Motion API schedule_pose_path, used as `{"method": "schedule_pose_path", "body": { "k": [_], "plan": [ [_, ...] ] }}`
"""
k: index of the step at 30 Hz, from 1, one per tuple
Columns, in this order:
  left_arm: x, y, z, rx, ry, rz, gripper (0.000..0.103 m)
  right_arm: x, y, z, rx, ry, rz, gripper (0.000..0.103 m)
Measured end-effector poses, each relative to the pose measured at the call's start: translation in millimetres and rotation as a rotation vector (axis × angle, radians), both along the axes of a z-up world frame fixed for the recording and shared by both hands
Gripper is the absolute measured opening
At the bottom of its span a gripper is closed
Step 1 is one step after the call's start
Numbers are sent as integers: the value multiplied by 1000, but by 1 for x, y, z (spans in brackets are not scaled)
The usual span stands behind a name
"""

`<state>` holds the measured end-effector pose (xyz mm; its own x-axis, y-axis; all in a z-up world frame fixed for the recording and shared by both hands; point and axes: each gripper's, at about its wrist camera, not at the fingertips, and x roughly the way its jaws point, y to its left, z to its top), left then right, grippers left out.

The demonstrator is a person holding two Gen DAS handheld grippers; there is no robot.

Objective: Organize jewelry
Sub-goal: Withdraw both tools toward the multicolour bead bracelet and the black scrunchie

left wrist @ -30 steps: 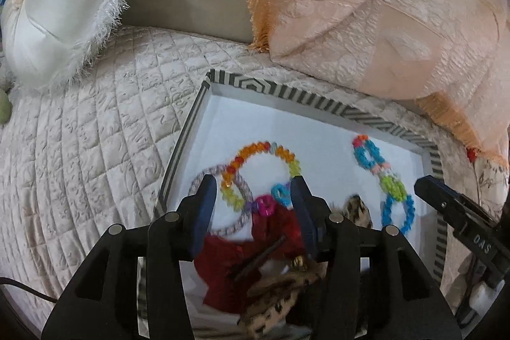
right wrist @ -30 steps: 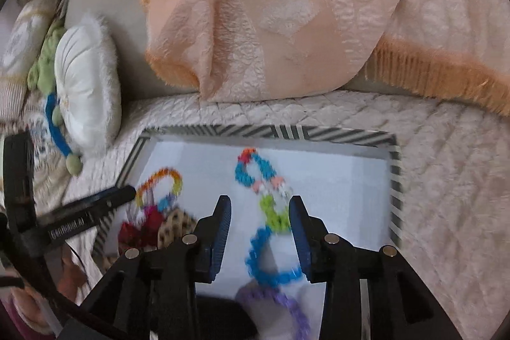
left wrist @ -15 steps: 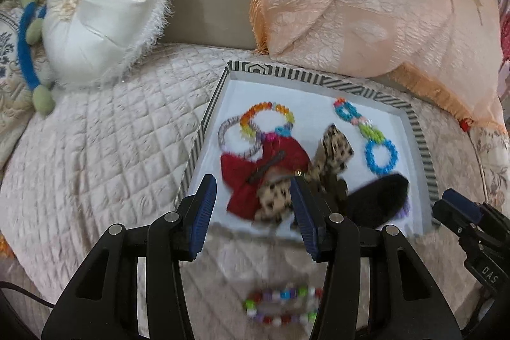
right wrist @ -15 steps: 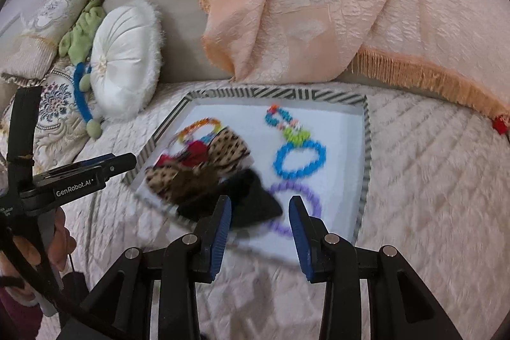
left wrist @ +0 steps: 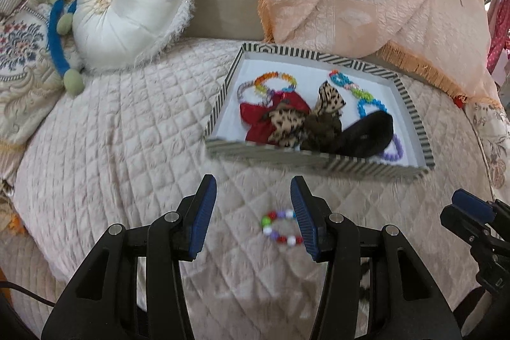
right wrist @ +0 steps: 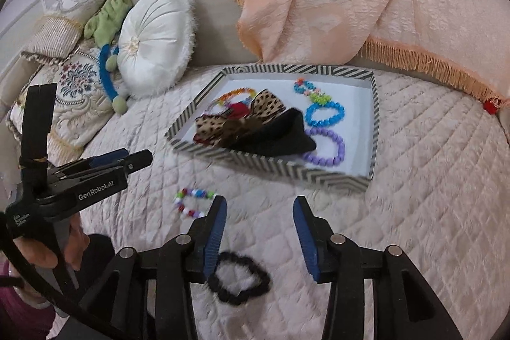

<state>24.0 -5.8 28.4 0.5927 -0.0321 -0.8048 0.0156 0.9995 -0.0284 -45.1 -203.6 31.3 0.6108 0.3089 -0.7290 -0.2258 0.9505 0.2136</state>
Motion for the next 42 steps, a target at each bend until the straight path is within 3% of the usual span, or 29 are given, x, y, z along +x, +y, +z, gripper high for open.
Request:
{"method": "schedule_pose_path", "body": {
  "k": [5, 15, 32, 42],
  "plan": [
    [-19, -1, -3, 16, 1, -2, 48, -17, 6, -1, -28, -7, 12, 51],
    [-32, 0, -6, 14, 17, -11, 48, -33, 6, -8, -30, 19, 15, 53],
    [-14, 21, -31, -129, 148, 0, 52, -25, 11, -59, -70, 141, 44, 54],
    [-6, 11, -48, -113, 190, -14, 53, -19, 8, -71, -71, 170, 45, 54]
  ]
}}
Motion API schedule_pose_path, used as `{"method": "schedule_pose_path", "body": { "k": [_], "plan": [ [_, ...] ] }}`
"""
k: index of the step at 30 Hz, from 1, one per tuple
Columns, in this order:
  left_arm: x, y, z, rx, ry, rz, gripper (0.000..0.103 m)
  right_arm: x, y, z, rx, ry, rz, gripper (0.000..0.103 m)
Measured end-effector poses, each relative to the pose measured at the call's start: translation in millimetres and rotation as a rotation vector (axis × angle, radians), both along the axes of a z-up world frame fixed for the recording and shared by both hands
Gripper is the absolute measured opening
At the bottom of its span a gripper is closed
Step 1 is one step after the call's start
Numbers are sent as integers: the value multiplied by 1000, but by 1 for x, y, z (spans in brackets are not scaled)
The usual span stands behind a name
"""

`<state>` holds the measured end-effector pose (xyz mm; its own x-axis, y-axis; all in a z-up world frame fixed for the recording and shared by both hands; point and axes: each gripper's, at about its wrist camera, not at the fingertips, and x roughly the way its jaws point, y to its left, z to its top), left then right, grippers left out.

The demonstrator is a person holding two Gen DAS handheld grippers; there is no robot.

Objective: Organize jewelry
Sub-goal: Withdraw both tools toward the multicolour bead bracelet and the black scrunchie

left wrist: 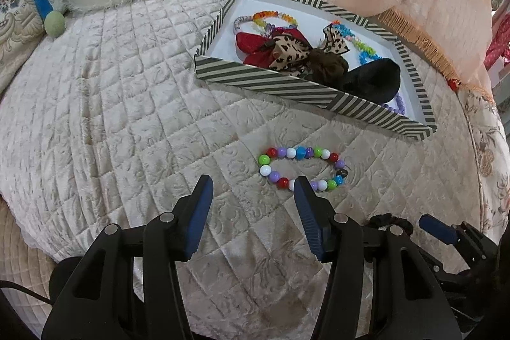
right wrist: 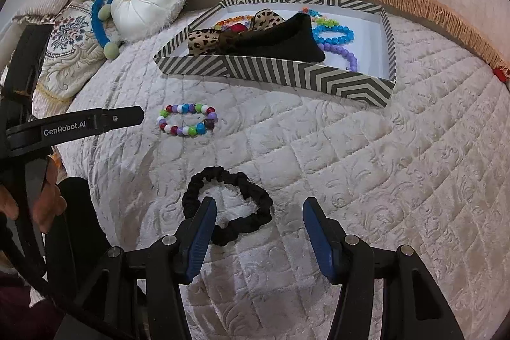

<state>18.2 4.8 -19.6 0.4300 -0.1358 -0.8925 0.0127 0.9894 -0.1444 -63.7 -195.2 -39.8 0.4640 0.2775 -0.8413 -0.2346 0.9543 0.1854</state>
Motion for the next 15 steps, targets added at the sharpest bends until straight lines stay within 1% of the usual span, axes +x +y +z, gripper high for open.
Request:
{"method": "schedule_pose_path", "body": {
  "k": [7, 12, 15],
  "plan": [
    [5, 1, -4, -5, 13, 3, 55, 5, 2, -2, -3, 4, 4, 54],
    [12, 8, -9, -68, 35, 7, 60, 6, 2, -6, -7, 11, 14, 54],
    [18, 8, -14, -82, 46, 6, 64, 6, 2, -9, -13, 3, 20, 54]
  ]
}}
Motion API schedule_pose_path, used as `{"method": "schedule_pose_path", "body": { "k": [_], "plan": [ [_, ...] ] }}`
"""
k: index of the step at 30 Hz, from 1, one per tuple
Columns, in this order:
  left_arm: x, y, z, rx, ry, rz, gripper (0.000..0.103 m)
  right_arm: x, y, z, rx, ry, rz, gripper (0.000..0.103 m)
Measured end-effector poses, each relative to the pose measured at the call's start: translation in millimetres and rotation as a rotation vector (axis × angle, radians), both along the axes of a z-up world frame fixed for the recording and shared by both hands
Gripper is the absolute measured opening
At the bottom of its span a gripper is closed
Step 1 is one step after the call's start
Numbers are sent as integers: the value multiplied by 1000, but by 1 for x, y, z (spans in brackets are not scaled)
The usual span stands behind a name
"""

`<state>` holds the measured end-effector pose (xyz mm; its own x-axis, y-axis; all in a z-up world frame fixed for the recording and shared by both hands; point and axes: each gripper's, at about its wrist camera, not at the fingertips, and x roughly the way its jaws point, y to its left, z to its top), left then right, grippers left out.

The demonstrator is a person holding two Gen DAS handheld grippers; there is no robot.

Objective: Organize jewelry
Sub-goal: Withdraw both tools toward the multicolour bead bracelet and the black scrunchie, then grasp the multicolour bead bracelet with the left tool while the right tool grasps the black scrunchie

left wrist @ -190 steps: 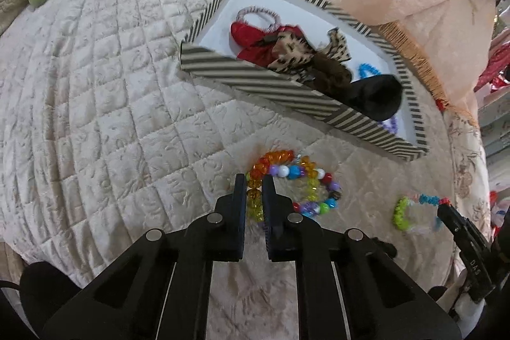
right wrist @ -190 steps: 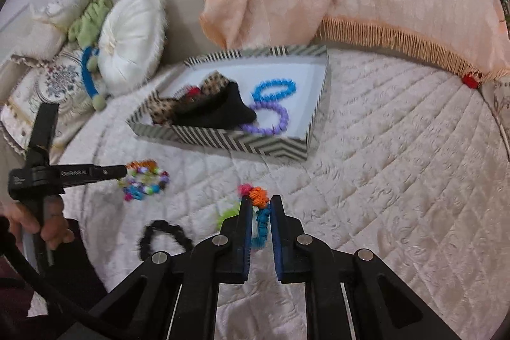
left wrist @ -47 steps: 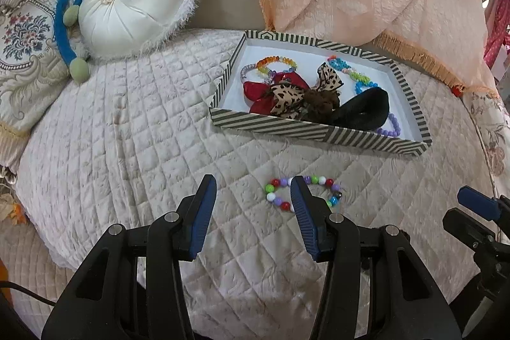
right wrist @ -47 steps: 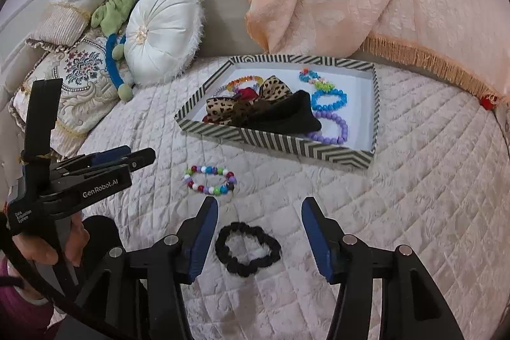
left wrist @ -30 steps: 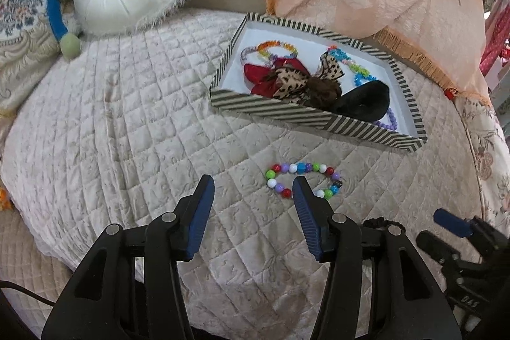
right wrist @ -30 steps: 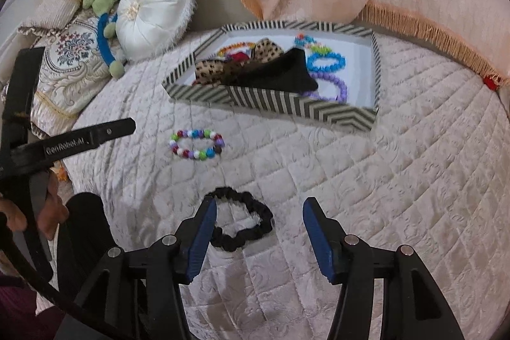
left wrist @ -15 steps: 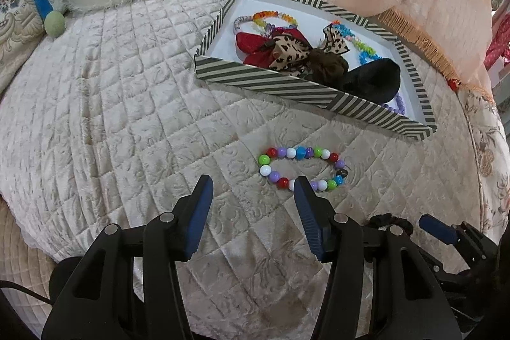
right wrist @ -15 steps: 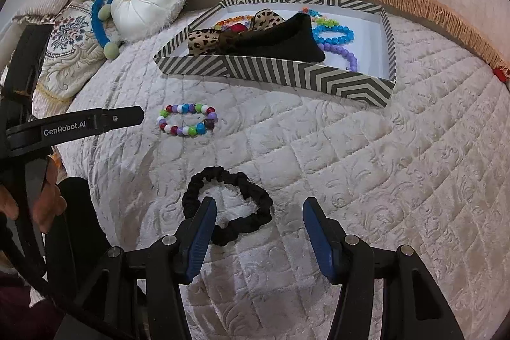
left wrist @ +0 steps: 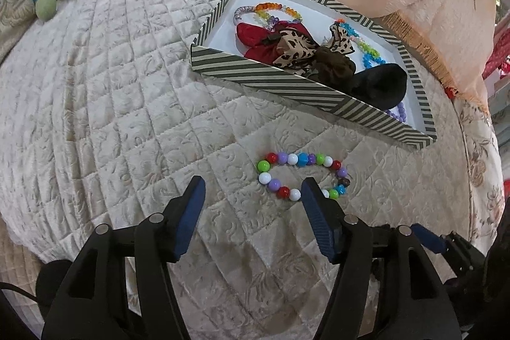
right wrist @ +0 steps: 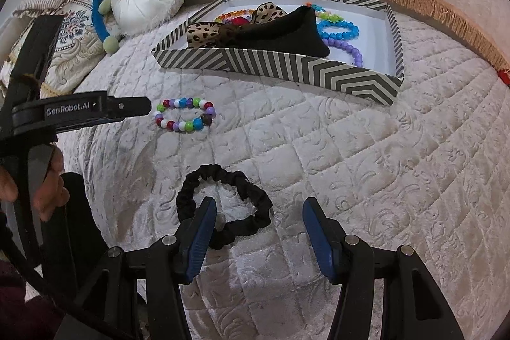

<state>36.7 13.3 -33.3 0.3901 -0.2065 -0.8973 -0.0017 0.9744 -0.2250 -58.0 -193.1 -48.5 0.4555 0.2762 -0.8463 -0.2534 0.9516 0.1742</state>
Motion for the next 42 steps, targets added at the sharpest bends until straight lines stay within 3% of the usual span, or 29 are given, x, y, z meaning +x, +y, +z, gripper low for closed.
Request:
{"method": "schedule_pose_path", "body": {
  "k": [9, 13, 15, 16, 18, 23, 35, 39, 42],
  "plan": [
    [14, -18, -20, 69, 15, -16, 64, 4, -5, -4, 24, -33, 4, 52],
    [16, -23, -25, 86, -6, -17, 63, 2, -4, -7, -9, -59, 6, 33],
    [16, -24, -25, 122, -29, -12, 35, 2, -6, -7, -9, -66, 4, 22],
    [17, -25, -25, 136, -36, -7, 29, 2, -8, -6, -1, -74, 1, 13],
    [18, -20, -24, 110, -36, 2, 13, 1, -12, -2, 21, -77, -4, 9],
    [10, -8, -5, 23, -57, 3, 8, -7, -18, 20, 60, -127, -14, 8],
    [-14, -2, 54, -1, -165, -30, 8, -25, -26, 63, 99, -199, -37, 8],
    [-20, 4, 66, -13, -185, -33, 8, -30, -25, 71, 101, -204, -30, 8],
    [-23, 5, 70, -22, -189, -39, 8, -22, -25, 63, 56, -134, -27, 8]
  ]
}}
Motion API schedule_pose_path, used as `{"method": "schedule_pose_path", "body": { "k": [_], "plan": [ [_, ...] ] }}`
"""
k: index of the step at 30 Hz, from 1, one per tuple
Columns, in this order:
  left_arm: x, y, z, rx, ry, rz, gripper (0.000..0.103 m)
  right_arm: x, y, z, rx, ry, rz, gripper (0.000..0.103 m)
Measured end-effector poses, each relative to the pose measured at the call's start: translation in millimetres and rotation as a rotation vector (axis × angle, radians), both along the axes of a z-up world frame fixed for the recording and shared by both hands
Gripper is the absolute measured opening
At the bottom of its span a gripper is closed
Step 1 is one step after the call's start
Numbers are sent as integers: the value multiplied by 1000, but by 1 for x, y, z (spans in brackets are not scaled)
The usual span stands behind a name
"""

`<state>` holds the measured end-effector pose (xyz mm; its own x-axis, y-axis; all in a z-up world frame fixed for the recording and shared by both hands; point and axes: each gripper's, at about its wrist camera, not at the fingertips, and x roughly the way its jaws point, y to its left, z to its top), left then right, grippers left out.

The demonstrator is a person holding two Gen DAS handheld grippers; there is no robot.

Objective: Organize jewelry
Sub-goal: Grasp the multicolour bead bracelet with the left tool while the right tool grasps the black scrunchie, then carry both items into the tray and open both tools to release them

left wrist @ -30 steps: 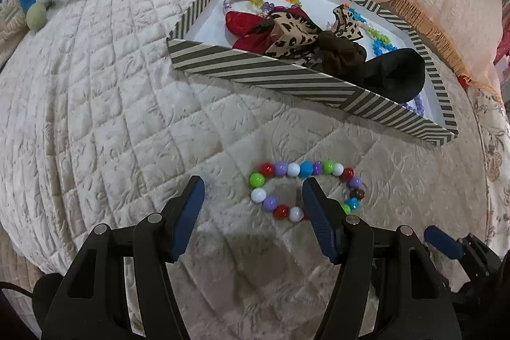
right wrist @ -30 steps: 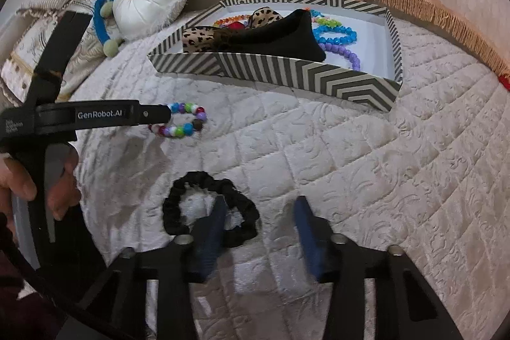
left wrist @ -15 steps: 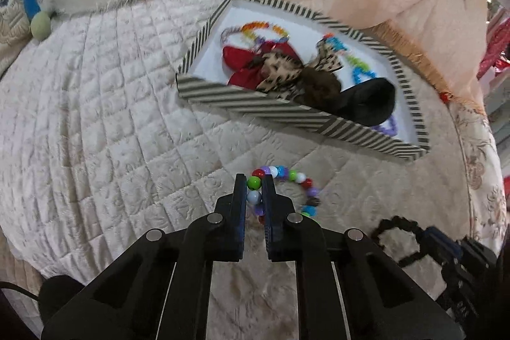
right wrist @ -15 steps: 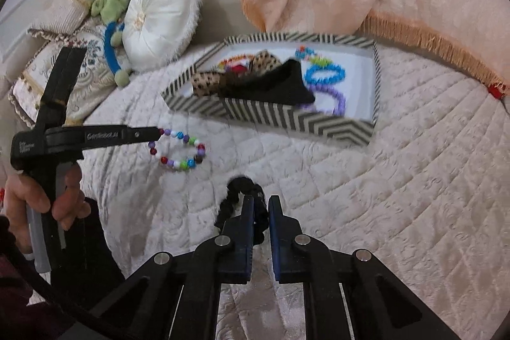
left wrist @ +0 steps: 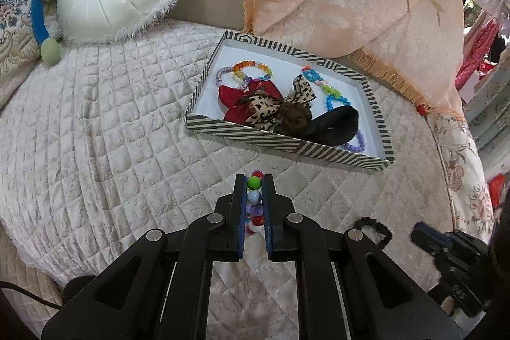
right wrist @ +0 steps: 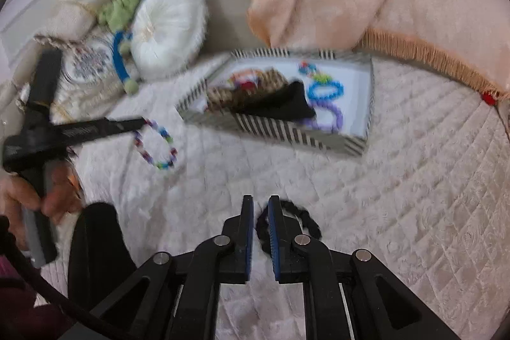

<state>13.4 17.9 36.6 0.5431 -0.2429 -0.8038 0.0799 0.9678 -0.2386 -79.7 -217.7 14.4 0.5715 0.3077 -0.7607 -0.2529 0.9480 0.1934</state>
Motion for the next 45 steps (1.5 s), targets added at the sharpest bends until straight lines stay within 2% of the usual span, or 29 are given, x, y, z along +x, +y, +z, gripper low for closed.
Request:
{"method": "schedule_pose_path", "body": {
  "k": [1, 2, 4, 6, 9, 11, 13, 18, 25, 36, 45],
  "plan": [
    [-1, -1, 1, -1, 0, -3, 8, 2, -2, -4, -27, 14, -16, 10],
    [-2, -2, 1, -3, -1, -7, 8, 5, -5, -10, -60, 28, -38, 23],
    [-4, -4, 2, -3, -3, -14, 8, 10, -12, -23, -96, 68, -65, 39],
    [-5, -8, 1, -2, 0, -24, 8, 15, -15, -35, -95, 109, -55, 39],
    [-6, -12, 1, 5, 2, -34, 8, 30, -15, -64, -150, 166, -66, 37],
    [-6, -13, 2, 6, 2, -37, 8, 31, -16, -67, -141, 119, -65, 19],
    [-7, -13, 4, 11, -1, -37, 8, 30, -18, -60, -107, 105, -54, 7],
    [-7, -13, 15, 25, -21, -40, 8, 21, -26, -22, -13, 15, -59, 7],
    [-2, -22, 30, 51, -56, -59, 8, 22, -29, 14, 28, -52, -63, 7],
    [18, -38, 36, 114, -83, -72, 8, 41, -34, 30, 35, -74, -71, 7],
    [60, -49, 41, 154, -94, -76, 8, 94, -53, 32, 25, -64, -112, 7]
  ]
}}
